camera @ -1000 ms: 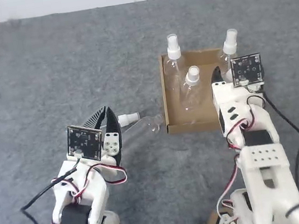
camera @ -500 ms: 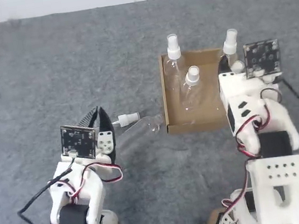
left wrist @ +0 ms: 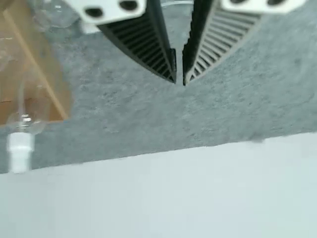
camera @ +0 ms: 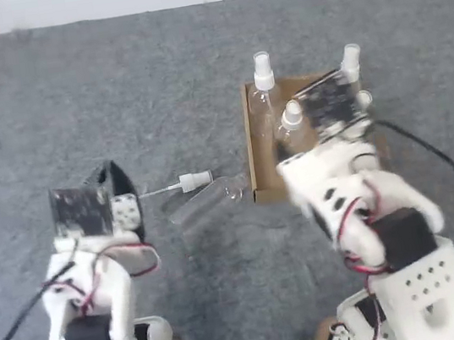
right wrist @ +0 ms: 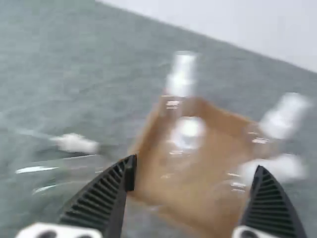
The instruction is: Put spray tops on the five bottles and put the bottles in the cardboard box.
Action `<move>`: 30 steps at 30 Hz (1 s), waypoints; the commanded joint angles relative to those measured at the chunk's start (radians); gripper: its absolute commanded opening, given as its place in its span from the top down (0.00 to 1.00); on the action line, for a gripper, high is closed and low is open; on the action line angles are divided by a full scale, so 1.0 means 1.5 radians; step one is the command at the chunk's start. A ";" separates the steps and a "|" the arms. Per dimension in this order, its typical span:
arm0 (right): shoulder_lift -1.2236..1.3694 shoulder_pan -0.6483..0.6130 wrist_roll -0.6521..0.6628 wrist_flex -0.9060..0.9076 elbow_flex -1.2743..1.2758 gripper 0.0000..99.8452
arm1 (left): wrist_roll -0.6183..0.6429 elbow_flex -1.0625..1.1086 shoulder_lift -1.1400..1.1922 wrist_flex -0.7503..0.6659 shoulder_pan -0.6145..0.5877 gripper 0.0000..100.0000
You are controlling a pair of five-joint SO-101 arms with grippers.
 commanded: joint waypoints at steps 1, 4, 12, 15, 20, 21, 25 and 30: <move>0.054 -0.107 -0.056 -0.002 -0.043 0.70 | -0.035 -0.115 0.171 0.020 -0.073 0.99; 0.135 -0.177 -0.096 -0.017 -0.043 0.70 | -0.078 -0.210 0.297 0.066 -0.141 0.99; 0.309 -0.263 -0.111 -0.151 -0.041 0.70 | -0.208 -0.344 0.543 0.062 -0.291 0.99; 0.376 -0.283 -0.120 -0.191 -0.041 0.70 | -0.222 -0.348 0.599 0.029 -0.328 0.99; 0.479 -0.298 -0.231 -0.280 -0.051 0.70 | -0.228 -0.346 0.662 -0.053 -0.379 0.99; 0.497 -0.297 -0.262 -0.289 -0.056 0.70 | -0.237 -0.346 0.671 -0.061 -0.385 0.99; 0.547 -0.296 -0.406 -0.293 -0.090 0.69 | -0.256 -0.346 0.713 -0.074 -0.391 0.99; 0.583 -0.297 -0.600 -0.294 -0.142 0.69 | -0.265 -0.347 0.743 -0.077 -0.391 0.99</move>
